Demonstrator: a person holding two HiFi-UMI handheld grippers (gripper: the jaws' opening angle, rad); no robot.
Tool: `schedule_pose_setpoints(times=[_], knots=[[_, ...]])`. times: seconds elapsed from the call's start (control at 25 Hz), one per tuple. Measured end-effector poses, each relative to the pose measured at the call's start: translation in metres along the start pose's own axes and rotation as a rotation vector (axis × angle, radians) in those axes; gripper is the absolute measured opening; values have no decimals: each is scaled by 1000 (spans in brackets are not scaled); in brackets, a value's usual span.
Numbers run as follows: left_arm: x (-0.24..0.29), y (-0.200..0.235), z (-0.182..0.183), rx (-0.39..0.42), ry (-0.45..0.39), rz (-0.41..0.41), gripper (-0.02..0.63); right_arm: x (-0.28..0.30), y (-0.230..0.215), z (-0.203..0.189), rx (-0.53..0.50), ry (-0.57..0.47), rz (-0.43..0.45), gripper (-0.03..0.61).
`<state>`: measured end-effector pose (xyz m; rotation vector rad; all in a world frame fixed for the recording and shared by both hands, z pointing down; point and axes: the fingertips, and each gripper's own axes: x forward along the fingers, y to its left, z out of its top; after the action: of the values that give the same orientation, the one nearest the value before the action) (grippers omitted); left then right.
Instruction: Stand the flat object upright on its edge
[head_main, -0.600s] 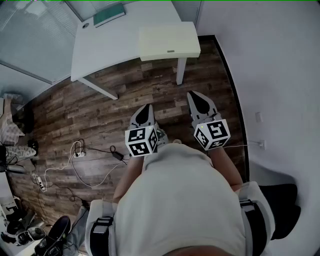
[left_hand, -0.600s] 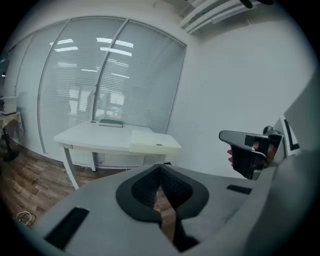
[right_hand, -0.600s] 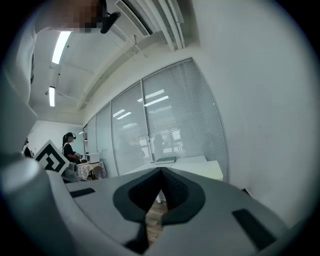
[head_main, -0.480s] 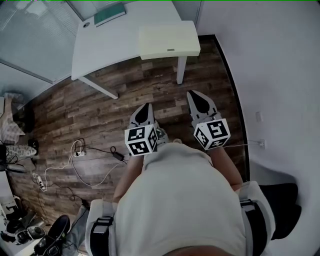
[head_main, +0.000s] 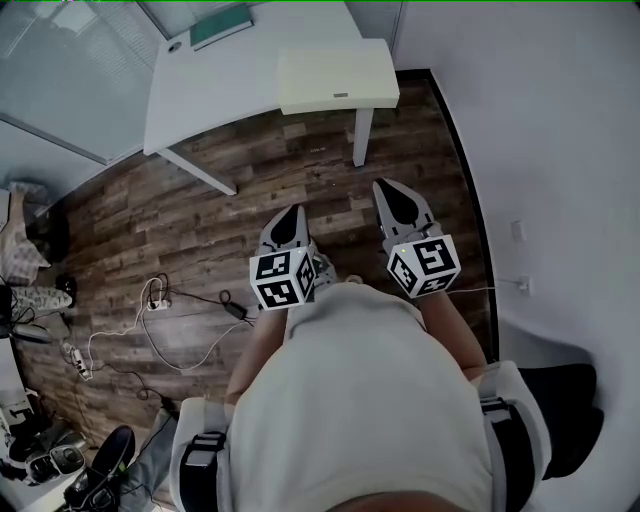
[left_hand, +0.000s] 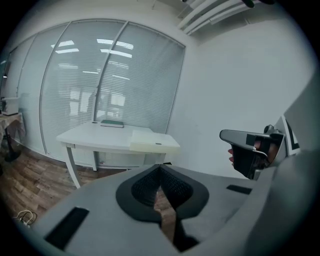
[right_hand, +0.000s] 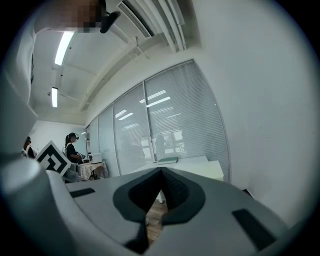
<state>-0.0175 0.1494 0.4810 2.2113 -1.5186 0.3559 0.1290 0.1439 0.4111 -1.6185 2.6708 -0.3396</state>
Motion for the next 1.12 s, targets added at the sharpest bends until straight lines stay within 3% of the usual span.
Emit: schedule_pose_setpoints(times=[0.52,1.12], knots=[[-2,-1,-7,-6,18,-6,20,-2,5,-1,34,-3,13,19],[38,20,22,-3,14,-29,20,40,-15,8,68,-13,-25,19]])
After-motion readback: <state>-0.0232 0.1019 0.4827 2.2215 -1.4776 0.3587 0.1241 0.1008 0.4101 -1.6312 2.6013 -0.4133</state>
